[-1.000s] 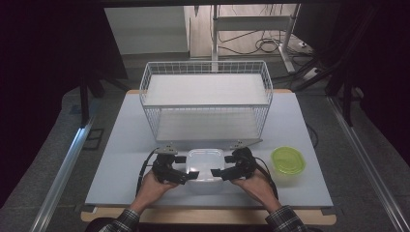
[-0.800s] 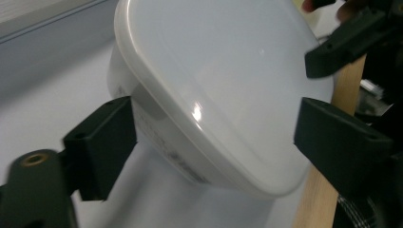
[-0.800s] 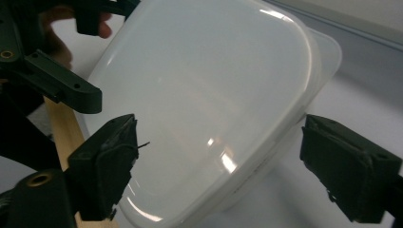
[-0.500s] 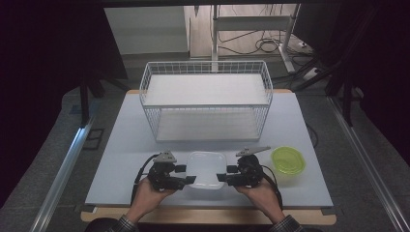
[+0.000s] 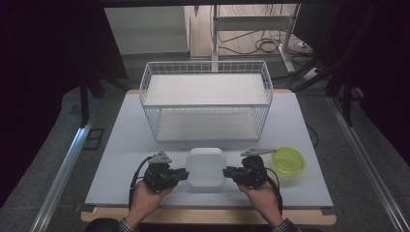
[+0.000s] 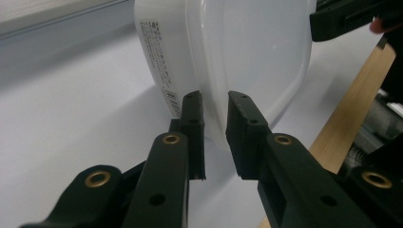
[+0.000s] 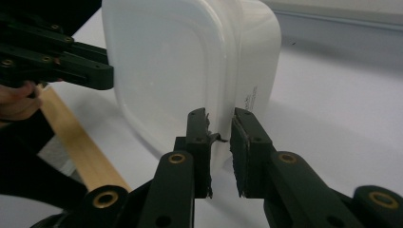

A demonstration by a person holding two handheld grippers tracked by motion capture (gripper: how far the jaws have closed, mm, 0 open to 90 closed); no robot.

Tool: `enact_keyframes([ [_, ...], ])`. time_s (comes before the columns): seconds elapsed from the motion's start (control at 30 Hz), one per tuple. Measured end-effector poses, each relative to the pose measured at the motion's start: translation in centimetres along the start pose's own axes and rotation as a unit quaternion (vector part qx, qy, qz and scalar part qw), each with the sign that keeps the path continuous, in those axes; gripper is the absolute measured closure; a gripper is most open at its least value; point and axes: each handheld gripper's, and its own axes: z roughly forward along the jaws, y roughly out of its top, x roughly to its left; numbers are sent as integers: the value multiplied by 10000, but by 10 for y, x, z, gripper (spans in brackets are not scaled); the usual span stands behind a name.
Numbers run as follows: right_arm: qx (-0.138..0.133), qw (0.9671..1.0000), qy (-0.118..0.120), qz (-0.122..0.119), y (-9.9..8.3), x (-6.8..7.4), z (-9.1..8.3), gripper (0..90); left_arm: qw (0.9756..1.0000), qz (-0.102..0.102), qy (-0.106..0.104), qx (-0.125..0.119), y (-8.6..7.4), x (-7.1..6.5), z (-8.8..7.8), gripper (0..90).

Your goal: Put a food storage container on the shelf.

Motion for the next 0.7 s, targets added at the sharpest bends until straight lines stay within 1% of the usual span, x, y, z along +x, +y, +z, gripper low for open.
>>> enact_keyframes([
  [0.13, -97, 9999, -58, -61, -1, 0, 1, 783, 9999, -112, -22, -116, -2, 1, 1, 782],
  [0.23, -163, 9998, -58, -65, 0, 1, 0, 783, 9995, -165, -70, -260, -1, 2, -1, 786],
  [0.27, -187, 9998, -50, -67, 0, 1, -1, 783, 9992, -171, -82, -346, 0, 2, -3, 787],
  [0.33, -243, 9997, -22, -95, 1, 1, -3, 782, 9990, -161, -81, -399, 1, 2, -5, 789],
  [0.37, -250, 9996, -28, -123, 2, 2, -3, 782, 9989, -166, -68, -431, 2, 2, -6, 789],
  [0.4, -248, 9995, -56, -204, 3, 3, -4, 782, 9988, -162, -50, -462, 3, 1, -8, 789],
  [0.53, -314, 9987, -128, -367, 10, 8, -8, 782, 9984, -140, -58, -537, 7, 2, -11, 789],
  [0.63, -393, 9983, -110, -416, 15, 9, -12, 785, 9981, -147, -100, -589, 11, 3, -14, 789],
  [0.67, -461, 9978, -96, -461, 19, 10, -15, 786, 9978, -138, -107, -644, 15, 3, -17, 789],
  [0.7, -461, 9978, -96, -461, 19, 10, -15, 786, 9978, -138, -107, -644, 15, 3, -17, 789],
])
